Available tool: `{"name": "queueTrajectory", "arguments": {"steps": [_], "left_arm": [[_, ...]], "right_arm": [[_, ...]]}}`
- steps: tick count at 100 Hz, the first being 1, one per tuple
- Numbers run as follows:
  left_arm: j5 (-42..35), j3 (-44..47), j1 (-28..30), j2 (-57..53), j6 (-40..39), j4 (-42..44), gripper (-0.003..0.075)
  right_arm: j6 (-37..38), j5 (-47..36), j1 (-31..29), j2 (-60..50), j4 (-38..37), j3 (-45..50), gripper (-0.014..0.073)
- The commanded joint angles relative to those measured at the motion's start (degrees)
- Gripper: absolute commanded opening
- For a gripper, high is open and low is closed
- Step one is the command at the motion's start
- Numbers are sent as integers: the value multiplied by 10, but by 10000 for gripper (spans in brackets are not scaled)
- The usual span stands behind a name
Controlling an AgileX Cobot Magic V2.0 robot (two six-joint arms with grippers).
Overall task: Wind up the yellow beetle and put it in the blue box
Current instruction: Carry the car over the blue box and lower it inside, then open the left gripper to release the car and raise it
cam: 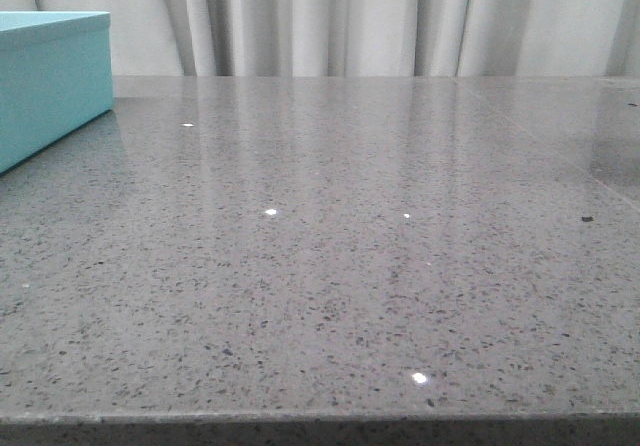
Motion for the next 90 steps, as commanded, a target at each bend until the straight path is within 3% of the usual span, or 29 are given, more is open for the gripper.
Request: {"name": "queueTrajectory", "arguments": {"steps": [1, 16, 53, 90], "left_arm": [[-18, -16, 0, -27, -6, -4, 337], [-17, -16, 0, -27, -6, -4, 391], [-47, -19, 0, -52, -6, -7, 391], [-88, -16, 0, -165, 0, -38, 388]], "right_arm": [[-4, -33, -1, -20, -2, -12, 425], [-4, -33, -1, -20, -2, -12, 425], [-4, -79, -1, -36, -2, -12, 424], [-40, -137, -1, -93, -3, -11, 424]]}}
